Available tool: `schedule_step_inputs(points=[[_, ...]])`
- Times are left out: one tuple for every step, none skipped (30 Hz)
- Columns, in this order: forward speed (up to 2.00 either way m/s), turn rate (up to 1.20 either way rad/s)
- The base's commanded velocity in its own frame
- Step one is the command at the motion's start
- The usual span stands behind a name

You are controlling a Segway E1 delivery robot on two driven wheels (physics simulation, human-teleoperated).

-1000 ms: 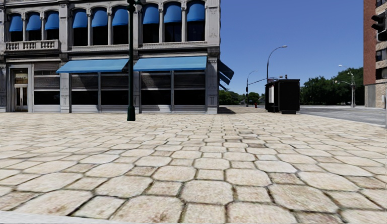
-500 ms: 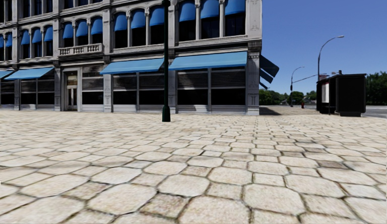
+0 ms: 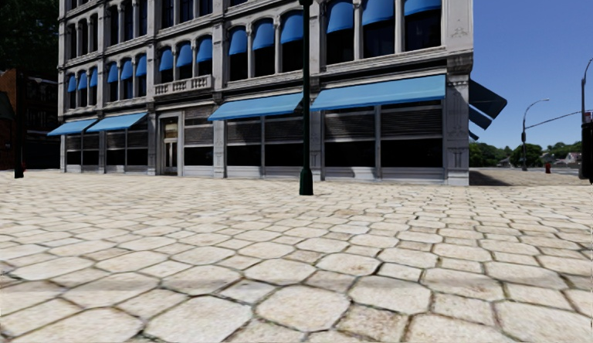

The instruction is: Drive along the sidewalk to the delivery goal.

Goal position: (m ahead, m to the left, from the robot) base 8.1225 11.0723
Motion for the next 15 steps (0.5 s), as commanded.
schedule_step_inputs(points=[[1.35, 0.57], [1.35, 0.57], [1.35, 0.58], [1.35, 0.61], [1.35, 0.61], [1.35, 0.62], [1.35, 0.63], [1.35, 0.63], [1.35, 0.63], [1.35, 0.63], [1.35, 0.63], [1.35, 0.63], [1.35, 0.63], [1.35, 0.63], [1.35, 0.63]])
